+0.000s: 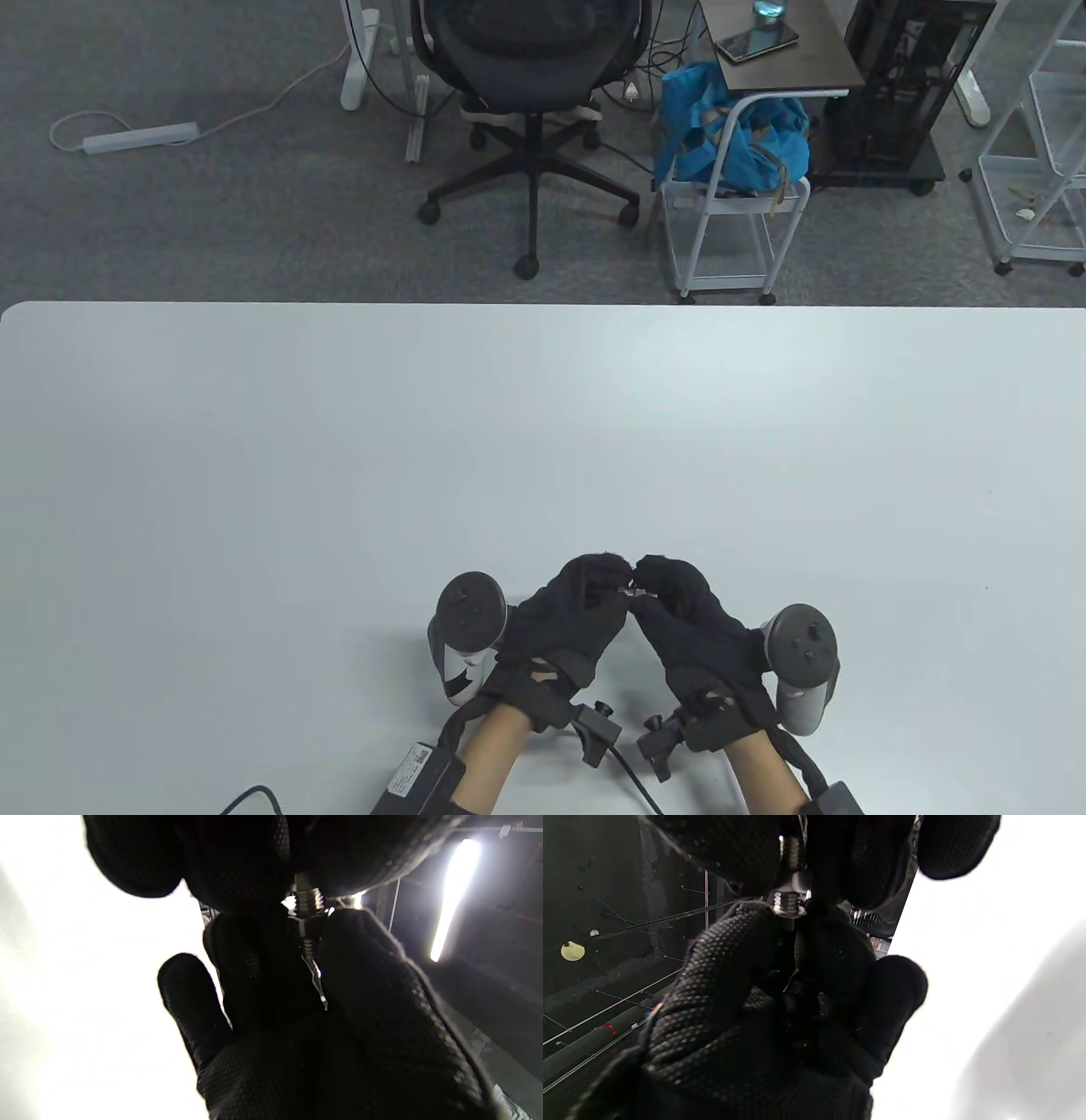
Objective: Unscrew nut from screw
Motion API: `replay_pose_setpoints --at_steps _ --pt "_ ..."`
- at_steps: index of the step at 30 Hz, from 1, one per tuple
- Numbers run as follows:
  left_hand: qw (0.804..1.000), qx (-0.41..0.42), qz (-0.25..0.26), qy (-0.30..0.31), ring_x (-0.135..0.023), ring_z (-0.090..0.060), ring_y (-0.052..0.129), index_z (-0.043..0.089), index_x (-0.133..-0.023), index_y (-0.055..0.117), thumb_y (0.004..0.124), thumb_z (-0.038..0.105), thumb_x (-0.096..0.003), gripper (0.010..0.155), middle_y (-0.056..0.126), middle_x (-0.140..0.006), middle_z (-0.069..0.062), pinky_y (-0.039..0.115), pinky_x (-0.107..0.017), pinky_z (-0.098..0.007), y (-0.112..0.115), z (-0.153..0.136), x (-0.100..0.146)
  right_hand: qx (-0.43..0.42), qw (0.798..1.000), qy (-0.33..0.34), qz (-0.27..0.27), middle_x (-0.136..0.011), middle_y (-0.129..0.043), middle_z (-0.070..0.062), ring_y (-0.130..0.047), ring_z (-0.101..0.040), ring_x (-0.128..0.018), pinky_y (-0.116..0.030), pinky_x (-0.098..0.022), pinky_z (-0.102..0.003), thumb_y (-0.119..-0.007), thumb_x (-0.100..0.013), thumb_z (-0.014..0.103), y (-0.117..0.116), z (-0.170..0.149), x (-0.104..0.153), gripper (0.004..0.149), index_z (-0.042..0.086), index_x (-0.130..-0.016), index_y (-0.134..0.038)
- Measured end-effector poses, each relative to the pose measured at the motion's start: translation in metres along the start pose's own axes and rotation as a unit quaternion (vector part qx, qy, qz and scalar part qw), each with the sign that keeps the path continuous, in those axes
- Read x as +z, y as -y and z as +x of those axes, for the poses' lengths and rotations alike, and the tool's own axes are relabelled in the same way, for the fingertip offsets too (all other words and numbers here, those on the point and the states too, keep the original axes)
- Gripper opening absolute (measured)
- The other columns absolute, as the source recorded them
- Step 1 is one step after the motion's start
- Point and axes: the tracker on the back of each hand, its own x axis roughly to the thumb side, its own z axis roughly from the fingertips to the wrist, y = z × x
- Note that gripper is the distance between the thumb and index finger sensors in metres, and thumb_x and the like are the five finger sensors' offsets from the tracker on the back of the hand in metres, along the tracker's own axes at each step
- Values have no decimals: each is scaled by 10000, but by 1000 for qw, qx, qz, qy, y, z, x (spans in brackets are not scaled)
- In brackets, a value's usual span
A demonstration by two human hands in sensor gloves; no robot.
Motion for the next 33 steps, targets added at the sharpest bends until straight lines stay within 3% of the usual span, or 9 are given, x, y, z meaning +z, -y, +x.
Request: replay_pose_setpoints --at_steps 3,6,9,14,19,24,27,30,33 --pt "1000 2 -4 4 -567 -247 948 236 -941 770 840 366 -490 475 850 -868 -160 812 -519 -552 0 0 0 -11 1000 -10 -10 -992 -681 -204 -744 -451 -829 -625 -615 -671 -728 -560 439 0 -3 1 609 128 -1065 -587" --pt "1000 0 -5 10 -567 -246 947 241 -937 772 840 365 -488 471 848 -868 -159 811 -520 -551 1 0 -1 12 999 -38 -12 -913 -782 -223 -821 -468 -743 -659 -571 -679 -685 -564 520 1 -7 1 646 74 -1030 -650" --pt "1000 -2 -4 14 -567 -246 945 241 -937 772 841 361 -488 470 846 -870 -161 809 -521 -552 1 1 -1 5 999 -50 7 -735 -921 -165 -931 -407 -575 -735 -513 -650 -668 -571 502 -1 -9 0 588 46 -932 -756" --pt "1000 -14 -25 14 -588 -254 933 256 -950 766 827 370 -501 467 833 -885 -155 794 -535 -561 0 1 -3 8 999 -42 -1 -700 -908 -110 -940 -331 -537 -771 -519 -599 -701 -563 436 -1 -5 1 546 37 -935 -715" --pt "999 -24 -33 13 -582 -269 946 241 -958 769 840 383 -500 486 861 -869 -155 797 -529 -570 1 1 -3 -12 999 -30 -14 -711 -892 -115 -933 -322 -550 -772 -532 -595 -741 -551 379 2 -3 1 507 68 -950 -700" --pt "1000 -11 -11 4 -563 -260 952 243 -937 783 850 363 -486 471 868 -859 -164 811 -514 -562 -2 -1 -2 -4 1000 -18 8 -939 -726 -156 -788 -407 -791 -662 -617 -644 -765 -551 312 -1 2 2 503 149 -1012 -646" --pt "1000 -1 -9 3 -563 -258 950 236 -936 782 848 362 -487 470 866 -858 -165 810 -515 -560 -3 -2 -2 -10 1000 -18 10 -991 -677 -183 -744 -432 -836 -635 -625 -658 -769 -551 362 -1 1 1 564 156 -1051 -612" --pt "1000 -10 -10 11 -565 -255 948 242 -933 781 849 361 -486 468 862 -861 -161 810 -518 -557 -1 0 -2 -14 999 -34 1 -995 -674 -231 -736 -475 -828 -625 -602 -677 -701 -569 478 0 -5 1 630 101 -1063 -597" --pt "1000 -16 -10 18 -567 -253 948 244 -932 781 852 360 -484 468 859 -864 -162 810 -519 -556 0 1 -2 1 999 -54 2 -825 -854 -199 -874 -446 -665 -688 -546 -669 -664 -572 511 1 -9 1 614 47 -970 -713"
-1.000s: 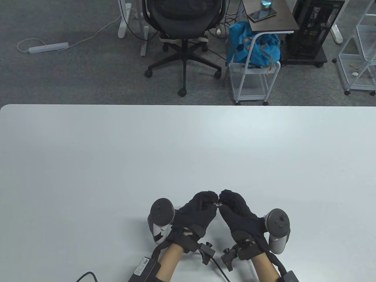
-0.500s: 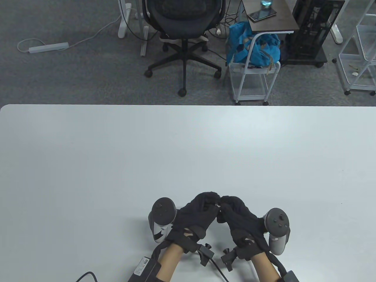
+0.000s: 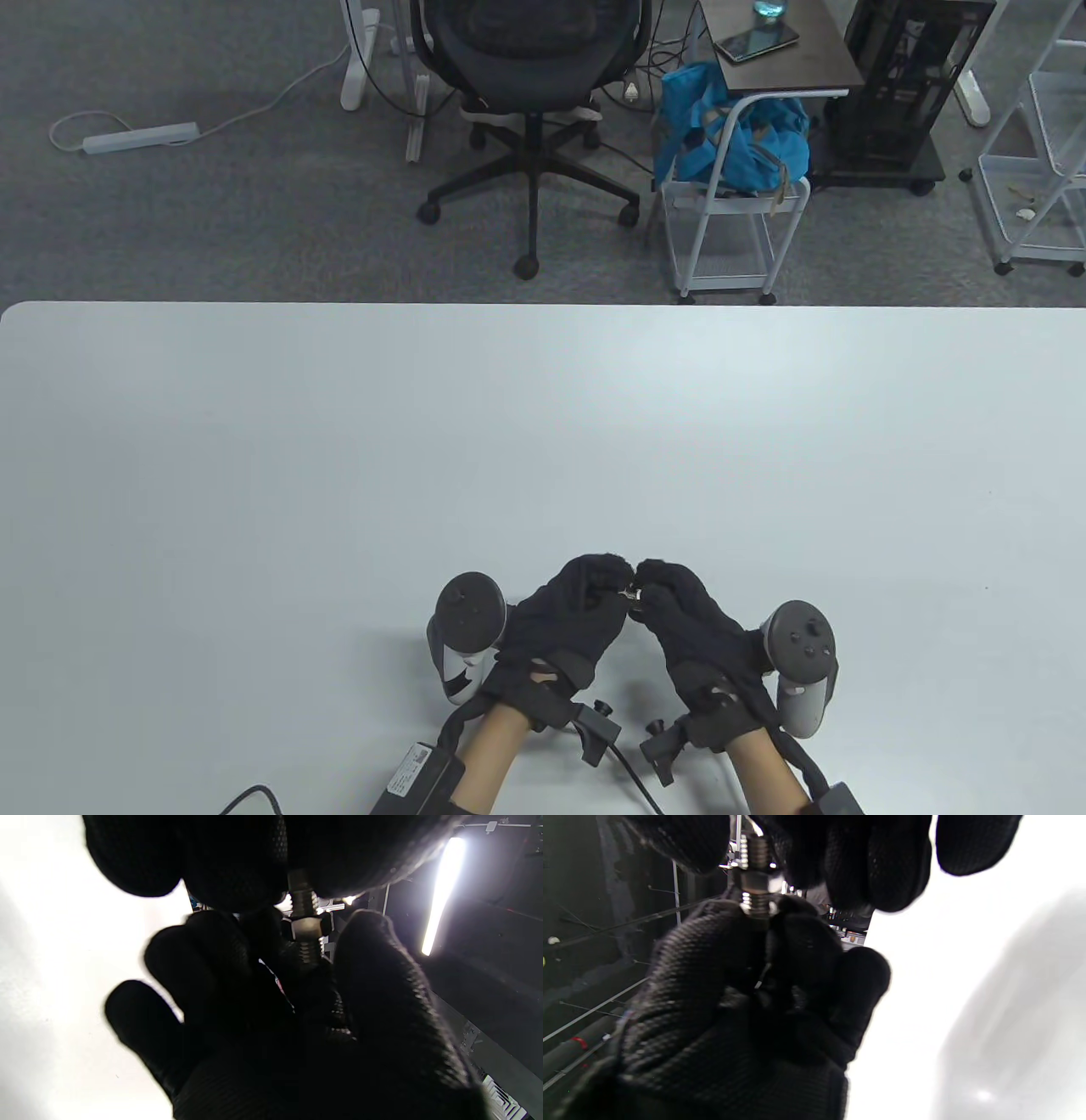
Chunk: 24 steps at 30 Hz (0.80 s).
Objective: Unscrew nut from screw
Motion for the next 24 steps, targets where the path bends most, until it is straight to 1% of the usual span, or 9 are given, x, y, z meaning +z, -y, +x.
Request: replay_pose_setpoints --at_steps 2,6,8,10,14,16,20,22,24 --pt "1000 -6 2 1 -567 -252 947 247 -930 782 853 359 -483 466 858 -863 -163 811 -518 -555 0 1 1 -3 1000 2 3 -725 -909 -143 -926 -381 -570 -740 -524 -633 -675 -573 478 -1 1 0 567 42 -931 -737" --pt "1000 -3 2 0 -566 -254 947 244 -931 782 851 359 -484 466 858 -862 -166 811 -518 -556 0 0 1 12 999 31 -11 -717 -897 -101 -931 -328 -563 -765 -535 -598 -731 -555 406 0 7 0 524 62 -949 -704" --pt "1000 -2 3 1 -563 -252 948 244 -931 781 849 361 -484 467 858 -863 -163 813 -516 -553 1 1 1 13 999 44 -15 -750 -879 -114 -916 -342 -599 -750 -554 -607 -755 -546 375 0 10 1 507 88 -961 -697" --pt "1000 3 6 0 -565 -250 948 246 -932 778 847 363 -486 466 858 -862 -161 812 -518 -552 0 1 1 12 998 55 -7 -833 -826 -123 -870 -370 -689 -713 -588 -623 -774 -544 348 -1 12 1 501 141 -990 -675" --pt "1000 18 21 -4 -563 -248 947 247 -933 777 846 365 -485 468 857 -861 -162 812 -517 -551 -3 0 1 0 999 53 12 -957 -720 -155 -779 -411 -811 -644 -629 -657 -788 -543 312 -2 12 1 509 206 -1024 -656" --pt "1000 20 21 -6 -565 -249 945 248 -933 777 846 364 -486 466 855 -862 -163 811 -518 -552 -3 -1 1 -3 999 53 9 -978 -698 -177 -756 -430 -827 -632 -627 -664 -785 -544 361 -2 11 1 547 199 -1047 -640" --pt "1000 16 19 -1 -567 -248 945 249 -932 779 848 362 -485 466 853 -865 -160 810 -520 -552 -3 0 1 7 1000 19 -3 -961 -719 -233 -764 -480 -794 -626 -593 -685 -681 -570 509 -2 5 3 655 91 -1067 -603" --pt "1000 10 16 4 -566 -248 946 250 -931 779 849 362 -484 465 854 -864 -158 811 -519 -551 -1 1 2 15 1000 10 -3 -846 -843 -206 -860 -456 -687 -676 -555 -675 -659 -570 530 -1 1 2 652 53 -1014 -669" --pt "1000 4 14 6 -565 -247 946 252 -930 780 849 361 -485 463 855 -864 -160 812 -518 -551 0 2 2 7 1000 9 6 -739 -914 -148 -922 -398 -588 -728 -531 -645 -668 -570 506 -2 1 1 592 54 -948 -734"
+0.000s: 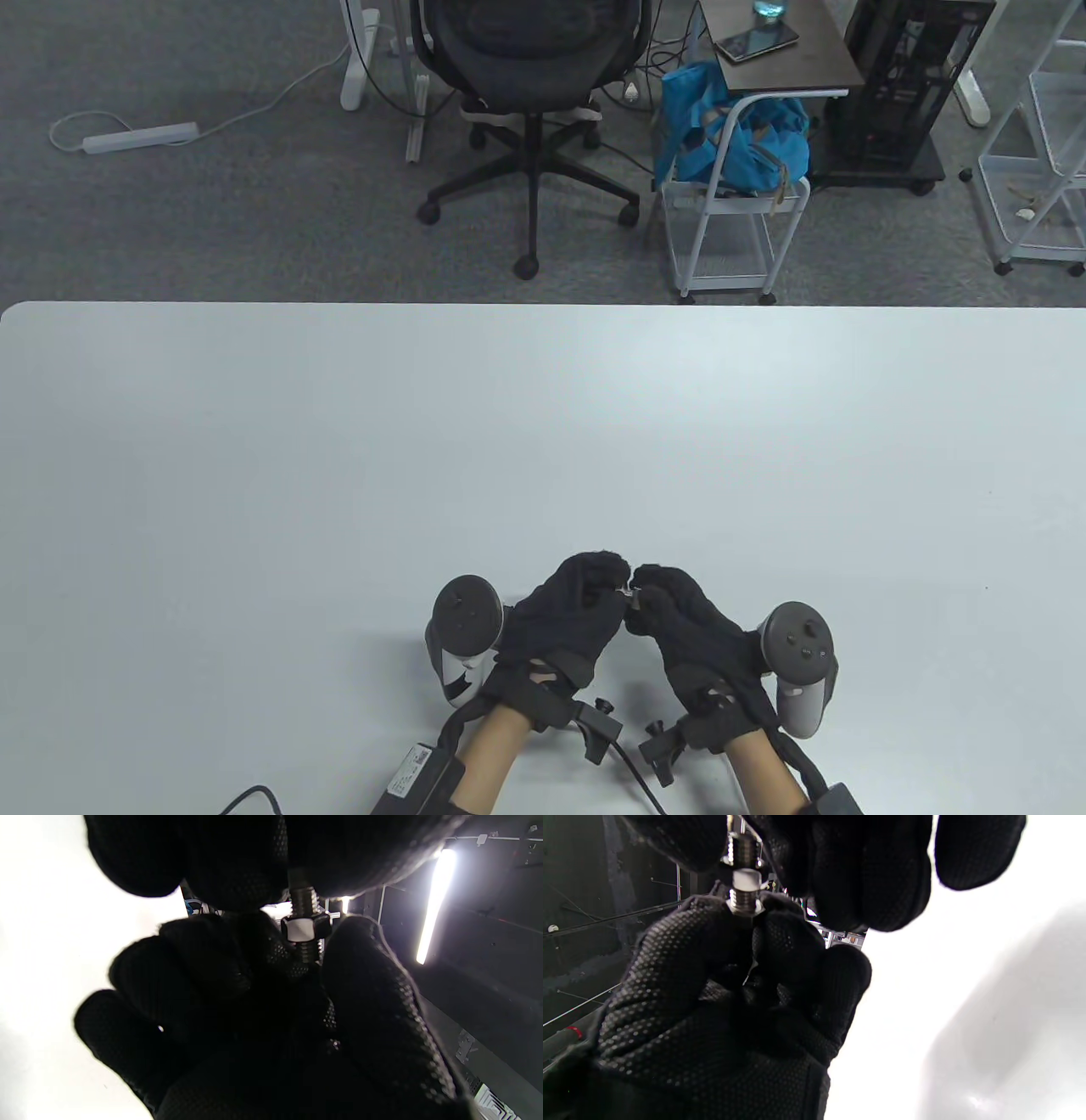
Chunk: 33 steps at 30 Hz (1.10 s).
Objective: Unscrew nut from screw
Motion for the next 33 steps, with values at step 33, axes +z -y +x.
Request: replay_pose_setpoints --at_steps 33 --pt "1000 5 7 -3 -552 -247 954 244 -933 783 843 372 -486 469 869 -853 -160 818 -509 -549 -2 -2 0 36 998 40 -27 -708 -911 -84 -943 -327 -547 -780 -518 -590 -725 -557 417 -2 9 3 554 62 -980 -677"
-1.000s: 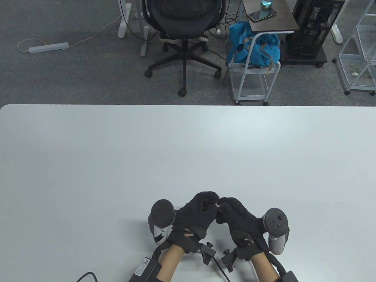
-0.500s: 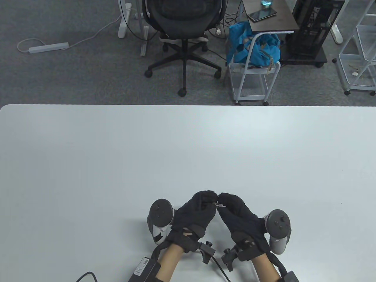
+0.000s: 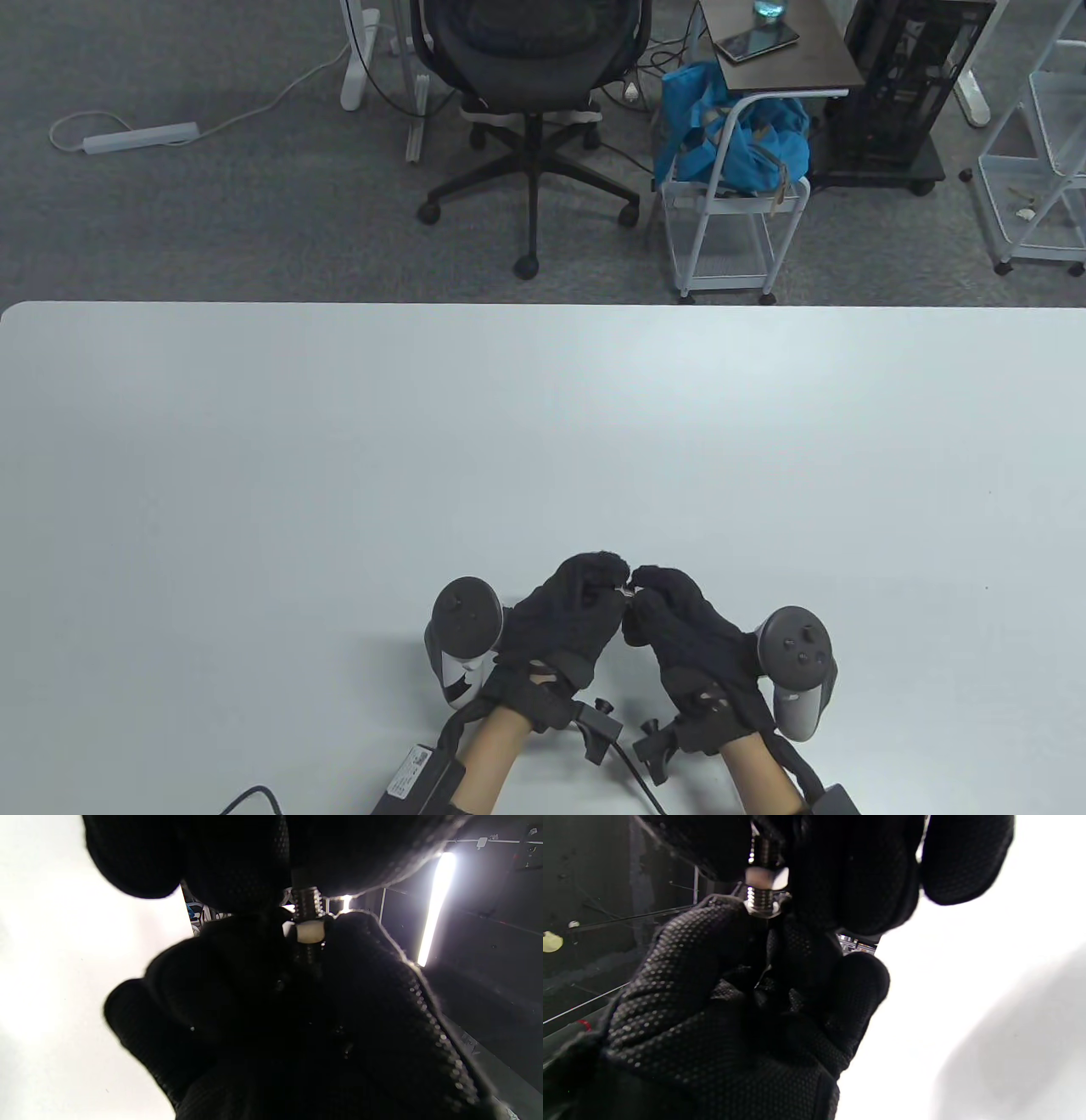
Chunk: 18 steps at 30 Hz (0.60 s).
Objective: Unscrew nut from screw
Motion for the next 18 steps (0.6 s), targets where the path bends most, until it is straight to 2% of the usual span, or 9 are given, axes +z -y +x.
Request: replay_pose_setpoints --at_steps 3,7,11,14,16,18 --pt "1000 1 1 1 -543 -246 961 244 -930 790 846 378 -485 468 880 -844 -156 823 -504 -548 0 0 0 -1 1000 20 -1 -756 -878 -106 -923 -332 -598 -765 -548 -596 -761 -546 363 0 3 0 529 112 -1001 -662" --pt "1000 3 4 2 -547 -246 958 244 -930 786 847 374 -485 468 874 -848 -157 820 -507 -549 -2 1 0 -19 999 25 21 -932 -750 -142 -817 -392 -776 -694 -609 -630 -790 -542 315 1 4 -1 514 218 -1026 -648" --pt "1000 5 10 0 -550 -246 956 243 -931 784 846 373 -485 469 872 -850 -158 818 -509 -549 -2 1 1 -27 999 22 27 -997 -684 -167 -775 -407 -819 -665 -622 -643 -783 -545 333 -1 3 -1 575 206 -1073 -591" --pt "1000 4 9 3 -551 -246 955 245 -929 785 847 371 -484 467 871 -851 -156 818 -509 -550 -2 2 1 -30 999 13 17 -1009 -667 -202 -752 -440 -826 -651 -608 -657 -717 -564 461 -1 0 1 660 138 -1105 -523" --pt "1000 1 6 7 -553 -244 955 247 -928 785 848 370 -483 466 869 -852 -157 818 -511 -548 -2 2 0 -33 999 -6 7 -982 -707 -232 -775 -469 -793 -654 -587 -672 -685 -566 524 0 -3 1 694 97 -1095 -546" --pt "1000 0 7 9 -553 -244 955 247 -929 784 849 370 -483 467 869 -852 -158 818 -511 -548 -2 2 1 -30 999 -16 -1 -821 -873 -185 -899 -427 -647 -720 -536 -652 -679 -561 533 2 -6 0 646 59 -1000 -685"
